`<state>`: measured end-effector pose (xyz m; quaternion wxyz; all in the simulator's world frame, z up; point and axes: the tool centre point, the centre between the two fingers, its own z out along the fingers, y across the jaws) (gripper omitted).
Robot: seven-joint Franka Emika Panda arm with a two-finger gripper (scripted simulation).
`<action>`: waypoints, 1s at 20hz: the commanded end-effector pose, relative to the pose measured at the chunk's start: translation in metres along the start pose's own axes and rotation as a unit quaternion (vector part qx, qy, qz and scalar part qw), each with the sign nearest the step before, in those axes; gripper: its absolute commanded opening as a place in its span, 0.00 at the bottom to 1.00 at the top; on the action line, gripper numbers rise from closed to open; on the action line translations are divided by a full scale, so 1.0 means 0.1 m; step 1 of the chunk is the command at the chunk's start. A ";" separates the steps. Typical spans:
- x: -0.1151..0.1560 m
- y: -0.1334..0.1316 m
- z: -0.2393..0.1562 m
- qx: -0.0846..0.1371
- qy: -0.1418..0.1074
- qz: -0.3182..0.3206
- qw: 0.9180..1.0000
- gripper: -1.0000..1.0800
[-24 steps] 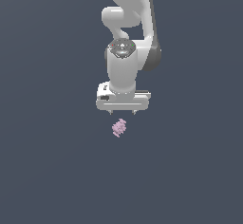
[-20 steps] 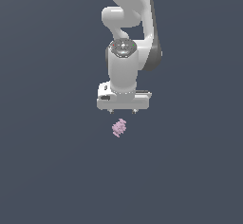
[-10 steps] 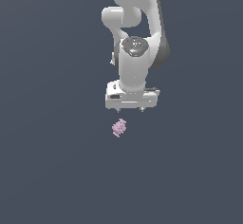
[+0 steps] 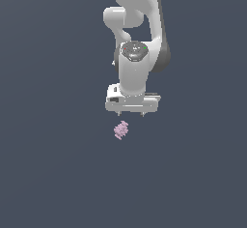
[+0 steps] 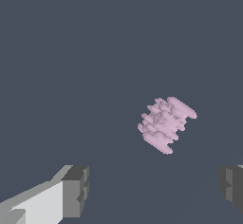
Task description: Pick up the object and move it to a goal position.
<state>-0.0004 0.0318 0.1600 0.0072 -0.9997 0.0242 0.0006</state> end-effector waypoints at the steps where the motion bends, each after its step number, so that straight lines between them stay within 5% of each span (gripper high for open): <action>1: 0.01 0.03 0.05 0.000 0.000 0.021 1.000 0.96; 8: 0.07 0.15 0.23 0.000 0.000 0.110 0.994 0.96; 20: 0.14 0.37 0.54 -0.005 0.002 0.260 0.966 0.96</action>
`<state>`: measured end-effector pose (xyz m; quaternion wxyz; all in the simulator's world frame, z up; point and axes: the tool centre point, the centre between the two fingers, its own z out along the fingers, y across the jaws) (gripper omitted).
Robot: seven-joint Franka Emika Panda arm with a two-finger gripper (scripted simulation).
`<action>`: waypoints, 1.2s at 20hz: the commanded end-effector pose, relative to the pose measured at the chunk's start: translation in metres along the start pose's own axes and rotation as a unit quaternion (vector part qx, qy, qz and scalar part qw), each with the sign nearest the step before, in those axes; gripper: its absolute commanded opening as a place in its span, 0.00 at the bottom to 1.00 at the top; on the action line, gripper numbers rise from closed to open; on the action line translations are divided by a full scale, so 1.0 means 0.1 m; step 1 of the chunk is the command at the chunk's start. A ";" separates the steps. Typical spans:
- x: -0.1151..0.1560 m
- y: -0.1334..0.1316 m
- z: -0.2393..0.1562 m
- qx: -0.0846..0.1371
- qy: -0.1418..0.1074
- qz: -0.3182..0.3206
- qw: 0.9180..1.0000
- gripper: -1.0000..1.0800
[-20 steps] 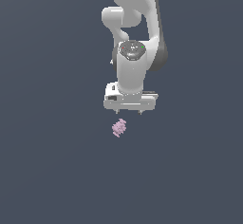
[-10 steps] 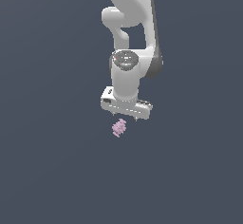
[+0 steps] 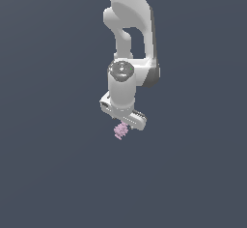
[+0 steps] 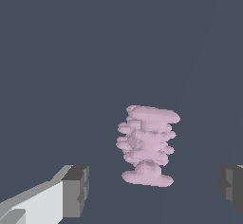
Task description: Pick up the object and move it to a goal position.
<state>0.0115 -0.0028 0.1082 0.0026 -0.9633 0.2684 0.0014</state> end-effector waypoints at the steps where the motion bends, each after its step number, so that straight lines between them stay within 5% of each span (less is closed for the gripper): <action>1: 0.03 0.02 0.04 -0.001 0.001 0.023 1.000 0.96; 14: 0.06 0.06 0.14 -0.002 0.002 0.053 0.999 0.96; 24: 0.05 0.07 0.57 -0.002 0.002 0.055 0.998 0.96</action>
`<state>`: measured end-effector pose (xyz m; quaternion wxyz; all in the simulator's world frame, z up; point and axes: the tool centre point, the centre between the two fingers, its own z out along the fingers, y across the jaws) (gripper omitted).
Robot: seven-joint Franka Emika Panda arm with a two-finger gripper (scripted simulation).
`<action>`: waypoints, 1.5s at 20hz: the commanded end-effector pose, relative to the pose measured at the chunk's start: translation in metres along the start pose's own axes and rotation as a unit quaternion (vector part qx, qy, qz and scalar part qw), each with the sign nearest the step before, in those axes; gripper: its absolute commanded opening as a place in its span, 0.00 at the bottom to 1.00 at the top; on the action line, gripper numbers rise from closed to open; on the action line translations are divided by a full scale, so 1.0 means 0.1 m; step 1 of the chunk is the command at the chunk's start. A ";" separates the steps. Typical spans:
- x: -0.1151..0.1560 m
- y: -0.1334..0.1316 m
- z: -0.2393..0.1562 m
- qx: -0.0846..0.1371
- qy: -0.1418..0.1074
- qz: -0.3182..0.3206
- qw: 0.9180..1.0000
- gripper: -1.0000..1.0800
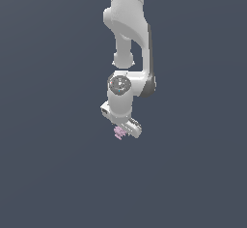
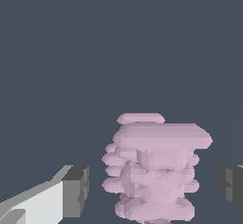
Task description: Pick up the object and move it to a goal position.
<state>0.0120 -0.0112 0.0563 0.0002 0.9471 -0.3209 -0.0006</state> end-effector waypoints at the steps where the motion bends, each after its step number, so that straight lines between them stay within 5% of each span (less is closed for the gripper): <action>1: 0.01 0.00 0.07 0.000 0.000 0.000 1.000 0.96; 4: 0.01 -0.01 0.09 0.000 0.000 0.000 1.000 0.96; 5: 0.01 -0.01 0.09 0.000 0.000 0.000 1.000 0.00; 20: -0.07 -0.05 0.08 0.001 0.001 0.000 1.000 0.00; 30: -0.72 -0.37 0.05 0.001 0.001 0.000 1.000 0.00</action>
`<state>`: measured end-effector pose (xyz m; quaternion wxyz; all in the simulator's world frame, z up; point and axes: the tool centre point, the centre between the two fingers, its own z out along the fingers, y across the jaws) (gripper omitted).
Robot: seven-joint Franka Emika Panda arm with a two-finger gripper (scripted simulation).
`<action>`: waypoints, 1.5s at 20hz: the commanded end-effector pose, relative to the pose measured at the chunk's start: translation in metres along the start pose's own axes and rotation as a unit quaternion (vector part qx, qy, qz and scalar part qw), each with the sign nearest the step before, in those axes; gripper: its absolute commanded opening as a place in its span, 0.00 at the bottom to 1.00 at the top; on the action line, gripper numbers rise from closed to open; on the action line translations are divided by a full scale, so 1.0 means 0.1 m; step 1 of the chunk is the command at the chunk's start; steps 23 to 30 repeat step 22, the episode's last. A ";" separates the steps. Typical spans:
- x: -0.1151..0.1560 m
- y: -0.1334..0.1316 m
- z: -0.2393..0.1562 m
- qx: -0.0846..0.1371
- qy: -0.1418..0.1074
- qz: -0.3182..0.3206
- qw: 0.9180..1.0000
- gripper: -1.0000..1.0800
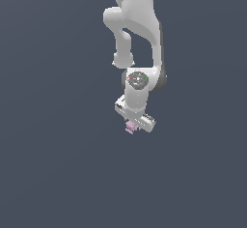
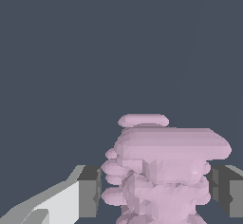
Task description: Pick up the object and move it to a goal position.
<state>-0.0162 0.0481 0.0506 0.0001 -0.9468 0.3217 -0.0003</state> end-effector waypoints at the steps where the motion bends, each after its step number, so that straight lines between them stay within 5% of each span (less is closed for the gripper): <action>1: -0.24 -0.12 -0.01 0.000 0.000 -0.001 1.000 0.00; 14: -1.35 -0.70 -0.07 0.000 0.000 -0.001 1.000 0.00; 30: -1.52 -0.82 -0.07 0.000 0.000 -0.001 1.000 0.00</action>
